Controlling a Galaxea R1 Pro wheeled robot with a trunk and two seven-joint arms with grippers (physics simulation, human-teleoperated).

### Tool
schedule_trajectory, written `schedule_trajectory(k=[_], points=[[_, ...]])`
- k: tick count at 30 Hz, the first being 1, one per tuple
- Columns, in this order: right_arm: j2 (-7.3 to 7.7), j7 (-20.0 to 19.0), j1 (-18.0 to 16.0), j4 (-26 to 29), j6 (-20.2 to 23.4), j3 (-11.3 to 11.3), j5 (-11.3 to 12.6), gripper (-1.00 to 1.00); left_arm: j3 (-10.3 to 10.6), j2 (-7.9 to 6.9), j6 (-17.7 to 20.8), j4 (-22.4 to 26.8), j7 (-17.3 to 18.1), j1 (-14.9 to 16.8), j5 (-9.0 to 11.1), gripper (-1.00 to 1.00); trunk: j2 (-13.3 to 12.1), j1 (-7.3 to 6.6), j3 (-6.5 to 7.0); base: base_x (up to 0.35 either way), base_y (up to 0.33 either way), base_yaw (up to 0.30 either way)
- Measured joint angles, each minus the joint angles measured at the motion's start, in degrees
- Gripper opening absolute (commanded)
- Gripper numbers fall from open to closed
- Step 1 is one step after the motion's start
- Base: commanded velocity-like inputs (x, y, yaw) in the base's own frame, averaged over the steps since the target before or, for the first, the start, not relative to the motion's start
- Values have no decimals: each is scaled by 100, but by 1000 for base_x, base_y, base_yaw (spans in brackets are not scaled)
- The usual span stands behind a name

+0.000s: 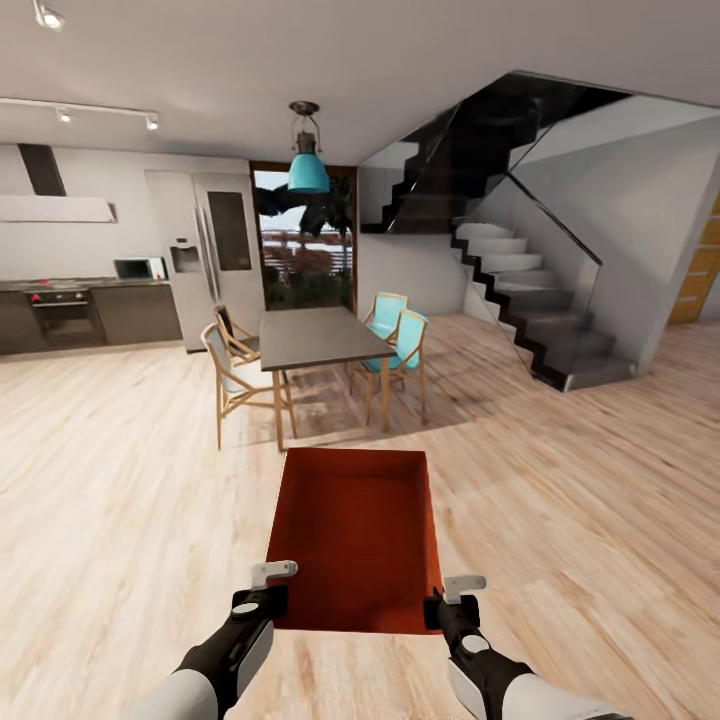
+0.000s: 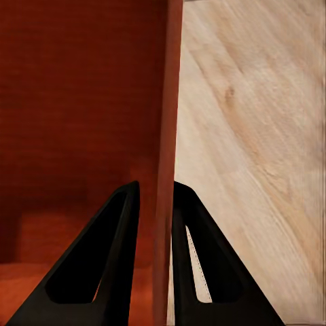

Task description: Move the two storage containers from the living room to the garage. In the garage, place one container on the floor and stack the other container on top of it (either order is fine).

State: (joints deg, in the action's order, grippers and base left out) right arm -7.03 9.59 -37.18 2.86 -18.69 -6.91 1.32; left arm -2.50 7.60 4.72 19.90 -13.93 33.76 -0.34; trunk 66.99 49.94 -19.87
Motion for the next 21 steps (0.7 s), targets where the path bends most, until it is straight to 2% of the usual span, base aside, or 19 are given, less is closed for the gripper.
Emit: schedule_trajectory(k=[21], points=[[0,0,0,0,0,-1,1,-100,1,0,0,0,-2,0,4,-100,0,0,0,0,0,-281]])
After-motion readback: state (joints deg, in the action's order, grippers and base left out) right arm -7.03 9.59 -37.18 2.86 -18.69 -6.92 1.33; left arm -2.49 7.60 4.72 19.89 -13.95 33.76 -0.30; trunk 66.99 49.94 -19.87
